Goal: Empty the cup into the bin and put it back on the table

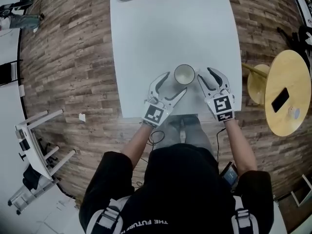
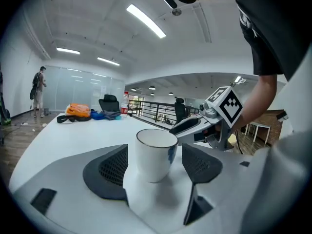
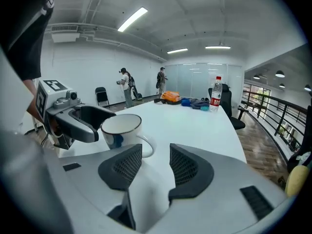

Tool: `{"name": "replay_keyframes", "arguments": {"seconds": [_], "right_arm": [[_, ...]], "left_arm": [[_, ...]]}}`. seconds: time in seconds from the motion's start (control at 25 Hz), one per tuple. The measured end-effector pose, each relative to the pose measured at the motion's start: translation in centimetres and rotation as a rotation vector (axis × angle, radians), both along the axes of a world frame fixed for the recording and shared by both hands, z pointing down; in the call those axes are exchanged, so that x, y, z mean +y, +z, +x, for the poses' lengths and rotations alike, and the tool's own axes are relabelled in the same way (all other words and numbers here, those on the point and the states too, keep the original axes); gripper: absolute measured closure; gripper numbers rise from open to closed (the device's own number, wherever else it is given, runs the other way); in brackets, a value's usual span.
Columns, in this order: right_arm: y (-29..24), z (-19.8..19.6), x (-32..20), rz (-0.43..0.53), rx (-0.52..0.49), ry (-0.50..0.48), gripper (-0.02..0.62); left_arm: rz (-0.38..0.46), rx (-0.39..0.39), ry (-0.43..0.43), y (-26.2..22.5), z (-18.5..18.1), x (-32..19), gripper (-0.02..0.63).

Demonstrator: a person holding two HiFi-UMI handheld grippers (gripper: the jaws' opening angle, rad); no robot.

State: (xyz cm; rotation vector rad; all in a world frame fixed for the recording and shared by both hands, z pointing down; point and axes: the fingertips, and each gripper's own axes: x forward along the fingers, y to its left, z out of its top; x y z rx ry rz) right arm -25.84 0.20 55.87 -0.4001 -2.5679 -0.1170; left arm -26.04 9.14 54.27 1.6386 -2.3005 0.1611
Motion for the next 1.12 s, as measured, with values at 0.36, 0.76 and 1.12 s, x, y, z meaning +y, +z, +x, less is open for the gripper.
{"name": "replay_keyframes", "arguments": {"seconds": [0.36,0.76,1.12], "right_arm": [[2.8,-2.1,1.2,0.031,-0.015,-0.027,0.431],[3.4,-3.4,1.8,-0.018,-0.023,-0.061,0.498],[2.7,-3.1,2.1,-0.107,-0.024,-0.01,0.546]], "left_arm": [[0.001,-0.015,0.107,2.8,-0.3,-0.9,0.261],[0.002,-0.019,0.188,3.6,-0.9,-2.3,0.258],[0.02,0.009,0.209,3.4,-0.8,-2.1,0.256]]}}
